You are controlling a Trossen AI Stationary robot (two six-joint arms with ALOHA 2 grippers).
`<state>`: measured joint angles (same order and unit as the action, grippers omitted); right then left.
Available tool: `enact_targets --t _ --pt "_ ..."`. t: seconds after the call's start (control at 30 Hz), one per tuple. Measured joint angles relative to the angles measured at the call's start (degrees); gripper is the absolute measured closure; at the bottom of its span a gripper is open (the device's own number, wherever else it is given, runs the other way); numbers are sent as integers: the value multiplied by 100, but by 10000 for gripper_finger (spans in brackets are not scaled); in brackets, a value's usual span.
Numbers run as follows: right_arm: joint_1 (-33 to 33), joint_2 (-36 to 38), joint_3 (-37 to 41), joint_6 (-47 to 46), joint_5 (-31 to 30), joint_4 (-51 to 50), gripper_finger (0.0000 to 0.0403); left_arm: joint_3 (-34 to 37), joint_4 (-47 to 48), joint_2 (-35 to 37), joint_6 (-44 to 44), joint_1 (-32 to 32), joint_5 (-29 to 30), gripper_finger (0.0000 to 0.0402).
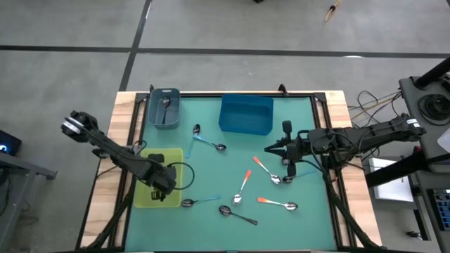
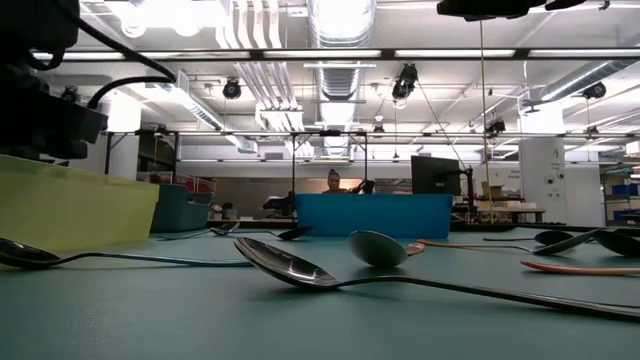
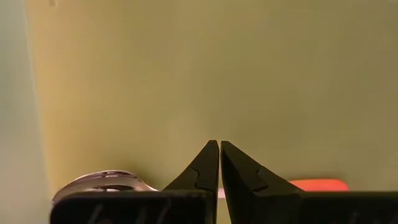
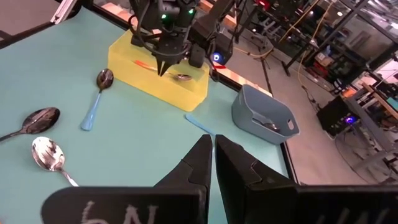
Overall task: Sort silverware by color (type)
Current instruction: Put the orange spoon into the yellow bin, then put the blue spoon into the dark blue bin
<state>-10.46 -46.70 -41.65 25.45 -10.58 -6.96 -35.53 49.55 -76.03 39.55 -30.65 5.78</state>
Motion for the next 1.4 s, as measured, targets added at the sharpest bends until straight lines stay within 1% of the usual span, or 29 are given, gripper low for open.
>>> enact_targets --t 0.3,0.43,0.93,1.2,1.4 --pt "0 0 9 2 -1 -4 390 18 30 -75 89 -4 -254 401" --pt "0 0 13 2 -1 -5 390 62 108 -76 220 -5 -573 401" --pt "0 1 15 2 -3 -6 390 150 221 -74 547 -9 -792 401" --pt "0 0 15 4 -3 -5 390 -54 775 -74 667 -15 -881 402" --pt "0 0 17 2 -3 -4 390 -342 817 -74 691 -14 -869 402"
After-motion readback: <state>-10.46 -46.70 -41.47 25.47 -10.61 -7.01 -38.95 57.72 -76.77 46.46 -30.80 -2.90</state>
